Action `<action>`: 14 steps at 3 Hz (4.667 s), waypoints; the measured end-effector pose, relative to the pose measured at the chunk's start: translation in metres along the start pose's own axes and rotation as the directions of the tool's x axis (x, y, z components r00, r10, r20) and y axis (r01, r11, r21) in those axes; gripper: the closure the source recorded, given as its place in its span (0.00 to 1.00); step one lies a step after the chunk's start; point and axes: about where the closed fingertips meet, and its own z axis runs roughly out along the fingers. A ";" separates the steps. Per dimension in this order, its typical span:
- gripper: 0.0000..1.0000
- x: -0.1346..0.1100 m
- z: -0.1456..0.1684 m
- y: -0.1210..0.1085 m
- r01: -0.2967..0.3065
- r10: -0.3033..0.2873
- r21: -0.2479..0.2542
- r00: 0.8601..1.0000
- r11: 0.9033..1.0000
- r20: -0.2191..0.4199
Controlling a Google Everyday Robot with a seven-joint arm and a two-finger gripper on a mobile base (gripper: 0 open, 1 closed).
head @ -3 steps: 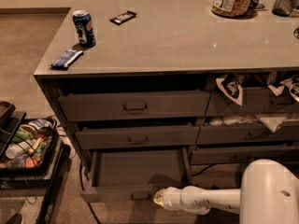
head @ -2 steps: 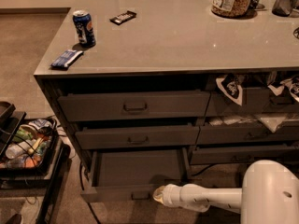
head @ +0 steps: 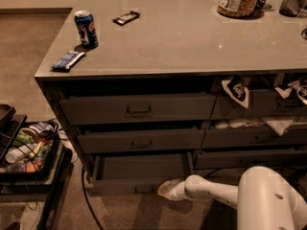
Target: Close bottom drawer
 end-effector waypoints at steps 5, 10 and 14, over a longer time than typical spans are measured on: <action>1.00 0.011 0.036 -0.092 -0.001 0.003 -0.028 0.997 1.000 0.074; 1.00 0.002 0.039 -0.091 0.077 -0.075 -0.111 0.997 0.991 0.017; 1.00 -0.041 -0.122 -0.080 0.003 0.004 0.146 0.999 0.989 -0.044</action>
Offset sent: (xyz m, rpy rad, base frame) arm 0.1188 -0.0374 -0.0069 0.0589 -0.0443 0.0082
